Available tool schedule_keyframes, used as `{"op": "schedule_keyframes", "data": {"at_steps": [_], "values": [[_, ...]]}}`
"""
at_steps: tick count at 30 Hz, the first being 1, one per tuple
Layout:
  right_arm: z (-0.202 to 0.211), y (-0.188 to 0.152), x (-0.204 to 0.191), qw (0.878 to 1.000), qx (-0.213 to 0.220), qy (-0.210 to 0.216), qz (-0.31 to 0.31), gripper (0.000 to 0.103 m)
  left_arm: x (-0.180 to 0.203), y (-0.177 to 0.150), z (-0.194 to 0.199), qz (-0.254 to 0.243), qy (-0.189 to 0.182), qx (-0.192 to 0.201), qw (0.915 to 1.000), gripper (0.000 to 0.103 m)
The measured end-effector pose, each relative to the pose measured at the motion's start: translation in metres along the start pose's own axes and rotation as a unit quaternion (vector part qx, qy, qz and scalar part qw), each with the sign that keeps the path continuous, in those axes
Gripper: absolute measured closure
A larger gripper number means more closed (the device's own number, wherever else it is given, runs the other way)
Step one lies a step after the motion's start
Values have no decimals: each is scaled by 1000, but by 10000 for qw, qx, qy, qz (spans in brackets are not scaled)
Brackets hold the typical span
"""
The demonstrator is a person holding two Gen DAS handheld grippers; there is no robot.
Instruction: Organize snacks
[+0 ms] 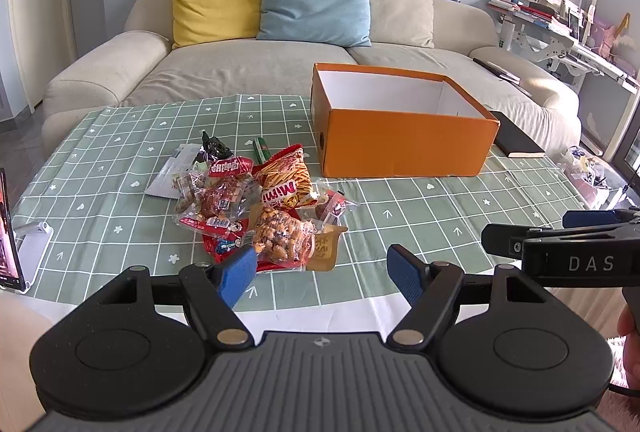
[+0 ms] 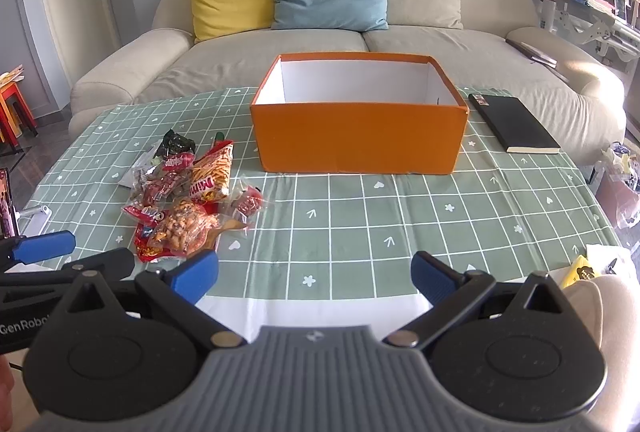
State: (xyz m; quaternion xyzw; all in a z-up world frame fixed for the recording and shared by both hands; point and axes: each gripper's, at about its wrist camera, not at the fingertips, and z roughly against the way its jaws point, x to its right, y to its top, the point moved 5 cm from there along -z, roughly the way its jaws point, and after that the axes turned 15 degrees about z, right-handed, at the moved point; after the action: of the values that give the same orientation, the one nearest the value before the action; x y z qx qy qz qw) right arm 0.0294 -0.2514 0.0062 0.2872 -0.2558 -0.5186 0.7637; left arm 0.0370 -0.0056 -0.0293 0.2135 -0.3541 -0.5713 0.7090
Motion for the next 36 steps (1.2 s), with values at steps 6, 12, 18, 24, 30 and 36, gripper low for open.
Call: {"op": "schedule_keyframes", "data": {"at_steps": [6,12,18,24,30,36], "values": [[-1,0,0,10000,-28,-7,0,4,-1,0,0,6,1,-2,10000,16],[-1,0,0,10000,-38,-8,-5,4,-1,0,0,22,4,-3,10000,16],[-3,0,1,10000,-74,2,-19,4,-1,1,0,22,2,-3,10000,16],[-4,0,0,9999,-111,24,-27,4,-2,1,-1,30,2,-2,10000,16],[-5,0,-1,9999,-117,35,-8,4,-3,2,-1,81,-21,25,10000,16],[-5,1,-3,9999,-84,110,7,4,-5,3,3,198,-76,115,9997,19]]}}
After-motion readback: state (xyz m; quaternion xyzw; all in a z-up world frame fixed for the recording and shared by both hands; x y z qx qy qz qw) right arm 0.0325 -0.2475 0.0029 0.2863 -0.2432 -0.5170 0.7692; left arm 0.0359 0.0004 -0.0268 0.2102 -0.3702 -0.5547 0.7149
